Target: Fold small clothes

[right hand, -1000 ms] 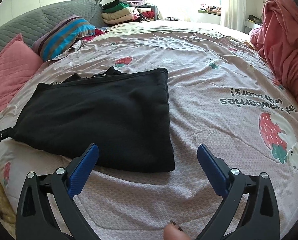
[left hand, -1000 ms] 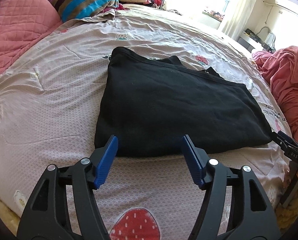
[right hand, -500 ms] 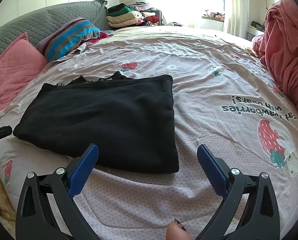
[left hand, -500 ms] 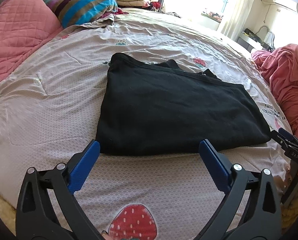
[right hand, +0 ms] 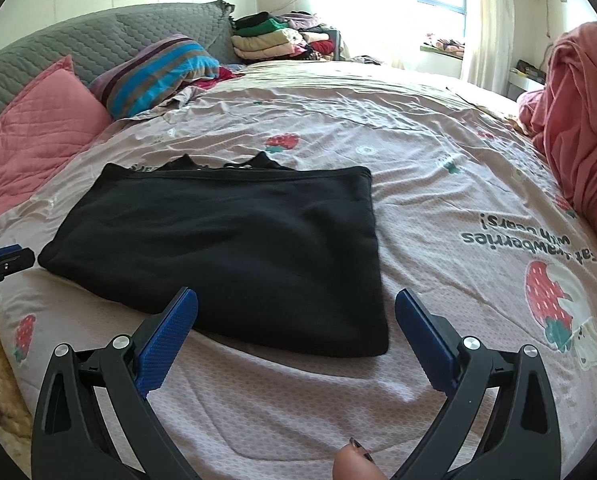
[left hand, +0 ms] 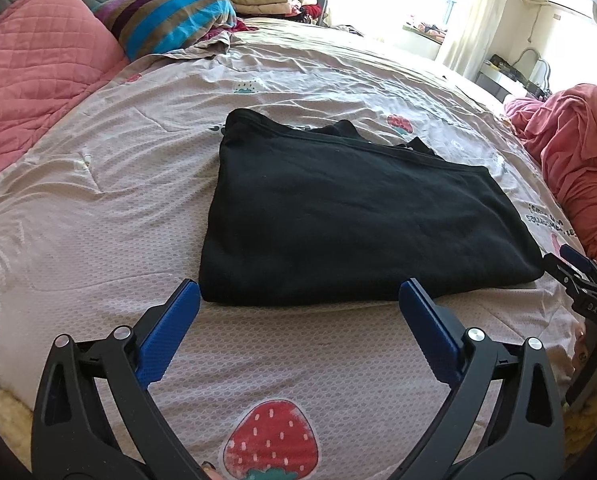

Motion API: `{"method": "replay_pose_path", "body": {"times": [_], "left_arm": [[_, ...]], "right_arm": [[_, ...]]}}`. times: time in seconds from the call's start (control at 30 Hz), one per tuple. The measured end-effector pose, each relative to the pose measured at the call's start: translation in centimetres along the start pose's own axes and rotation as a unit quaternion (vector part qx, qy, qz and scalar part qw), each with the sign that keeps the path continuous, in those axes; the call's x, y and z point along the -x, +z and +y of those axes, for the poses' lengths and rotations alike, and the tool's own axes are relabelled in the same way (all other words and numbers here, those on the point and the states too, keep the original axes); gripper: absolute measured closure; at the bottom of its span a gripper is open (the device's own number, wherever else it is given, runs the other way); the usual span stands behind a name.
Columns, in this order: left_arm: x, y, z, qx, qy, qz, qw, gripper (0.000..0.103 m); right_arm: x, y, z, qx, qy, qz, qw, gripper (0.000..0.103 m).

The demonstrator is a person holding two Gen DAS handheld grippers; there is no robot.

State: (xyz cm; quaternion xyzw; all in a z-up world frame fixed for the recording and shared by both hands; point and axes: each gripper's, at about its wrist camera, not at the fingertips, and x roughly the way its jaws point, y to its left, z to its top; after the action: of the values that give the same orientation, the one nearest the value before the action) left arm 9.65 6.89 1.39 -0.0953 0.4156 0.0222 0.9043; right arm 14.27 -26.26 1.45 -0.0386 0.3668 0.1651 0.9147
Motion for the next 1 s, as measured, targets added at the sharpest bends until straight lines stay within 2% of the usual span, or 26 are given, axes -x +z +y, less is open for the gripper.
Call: {"method": "replay_pose_path", "body": {"times": [0.53, 1.0], "left_arm": [[1.2, 0.0, 3.9, 0.042, 0.022, -0.016, 0.9987, 0.010], [2.4, 0.5, 8.9, 0.100, 0.037, -0.034, 0.9938, 0.010]], "right_arm": [[-0.6, 1.0, 6.0, 0.054, 0.053, -0.003, 0.997, 0.005], [-2.1, 2.1, 13.3, 0.131, 0.092, -0.004, 0.987, 0.005]]}}
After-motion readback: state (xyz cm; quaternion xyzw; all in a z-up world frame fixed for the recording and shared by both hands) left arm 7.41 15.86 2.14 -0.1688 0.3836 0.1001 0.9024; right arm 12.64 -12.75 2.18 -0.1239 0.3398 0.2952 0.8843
